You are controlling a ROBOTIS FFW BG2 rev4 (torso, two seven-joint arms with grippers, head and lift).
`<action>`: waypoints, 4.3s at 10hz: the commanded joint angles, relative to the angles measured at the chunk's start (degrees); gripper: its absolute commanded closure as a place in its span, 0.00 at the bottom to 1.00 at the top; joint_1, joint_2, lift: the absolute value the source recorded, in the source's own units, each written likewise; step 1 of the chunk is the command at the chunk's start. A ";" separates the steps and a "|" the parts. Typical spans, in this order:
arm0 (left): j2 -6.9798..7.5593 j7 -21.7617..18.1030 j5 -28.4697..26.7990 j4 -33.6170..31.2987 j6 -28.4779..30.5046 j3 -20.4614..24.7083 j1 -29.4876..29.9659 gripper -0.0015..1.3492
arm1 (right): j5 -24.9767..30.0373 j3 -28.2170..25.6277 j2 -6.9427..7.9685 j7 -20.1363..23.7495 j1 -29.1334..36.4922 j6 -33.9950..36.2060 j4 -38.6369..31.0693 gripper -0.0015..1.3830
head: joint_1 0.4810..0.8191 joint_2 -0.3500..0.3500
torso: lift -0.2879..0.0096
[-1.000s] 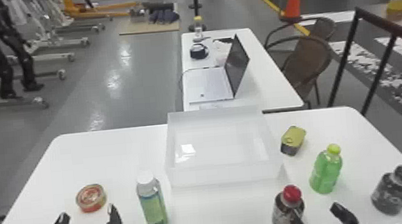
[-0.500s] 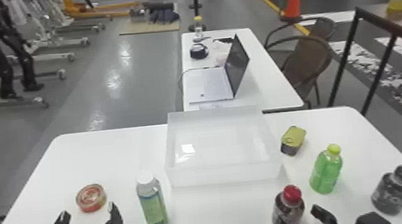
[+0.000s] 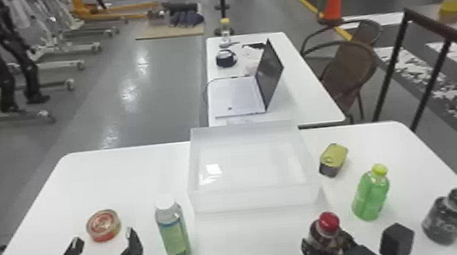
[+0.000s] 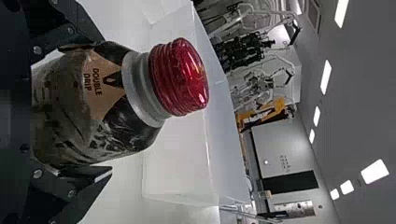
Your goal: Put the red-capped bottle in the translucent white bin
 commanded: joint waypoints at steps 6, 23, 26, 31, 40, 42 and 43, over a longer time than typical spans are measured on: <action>-0.15 -0.07 0.34 0.45 -0.30 -0.14 -0.17 0.19 | 2.11 0.18 -0.79 -3.33 -0.09 8.58 -14.94 0.92 | 0.20 0.50 | 0.63; -0.15 -0.34 1.48 2.38 -1.27 -1.72 -2.01 0.19 | -16.96 18.55 -3.33 -3.16 -37.44 -9.44 34.01 0.92 | 0.20 0.50 | 0.63; -0.15 -0.34 1.74 2.47 -1.62 -1.72 -1.92 0.19 | -15.90 18.64 -3.25 -3.24 -37.62 -8.56 33.57 0.03 | 0.20 0.50 | 0.63; -0.15 -0.34 1.83 2.47 -1.97 -1.55 -1.75 0.19 | -15.99 18.64 -3.25 -3.24 -37.44 -8.29 33.31 0.17 | 0.20 0.50 | 0.63; -0.15 -0.25 1.57 2.20 -2.58 -1.46 -1.13 0.19 | 0.53 2.47 -2.72 -18.36 5.80 -1.88 -19.95 0.17 | 0.20 0.50 | 0.63; -0.15 -0.25 1.48 2.03 -2.67 -1.20 -0.69 0.19 | 3.61 -1.84 1.41 -19.68 12.31 -4.60 -22.85 0.17 | 0.20 0.50 | 0.63; -0.15 -0.25 1.22 1.85 -2.50 -1.20 -0.43 0.19 | 4.49 -2.98 1.94 -19.68 14.42 -4.78 -24.17 0.17 | 0.20 0.50 | 0.63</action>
